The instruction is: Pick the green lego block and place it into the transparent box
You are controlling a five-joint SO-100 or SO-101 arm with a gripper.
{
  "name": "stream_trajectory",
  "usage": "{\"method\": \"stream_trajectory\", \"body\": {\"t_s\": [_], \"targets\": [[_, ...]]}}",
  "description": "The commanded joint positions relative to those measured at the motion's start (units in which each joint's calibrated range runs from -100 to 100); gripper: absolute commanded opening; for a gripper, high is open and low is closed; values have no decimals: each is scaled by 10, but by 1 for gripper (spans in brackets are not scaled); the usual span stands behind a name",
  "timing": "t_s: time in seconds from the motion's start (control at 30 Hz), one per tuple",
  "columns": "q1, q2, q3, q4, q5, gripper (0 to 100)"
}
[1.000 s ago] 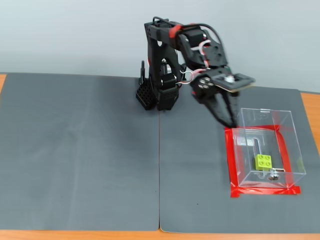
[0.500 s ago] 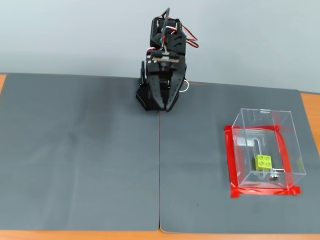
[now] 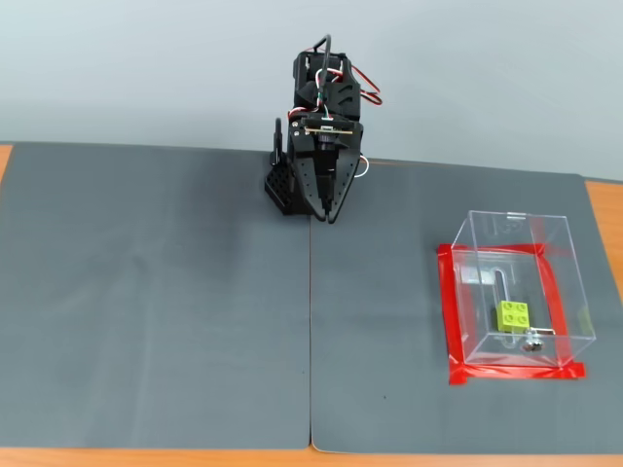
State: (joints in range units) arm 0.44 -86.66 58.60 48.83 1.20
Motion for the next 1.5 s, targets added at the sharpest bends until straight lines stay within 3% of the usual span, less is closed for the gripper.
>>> {"method": "stream_trajectory", "body": {"t_s": [0.0, 0.13, 0.57, 0.93, 1.17, 1.47], "targets": [[0, -60, 73, -6, -5, 2], [4, -133, 157, 0, -4, 2], [7, -127, 395, 0, -3, 2], [0, -127, 388, 96, -5, 2], [0, -127, 343, 248, -5, 2], [-44, -127, 340, 260, 0, 2]]}}
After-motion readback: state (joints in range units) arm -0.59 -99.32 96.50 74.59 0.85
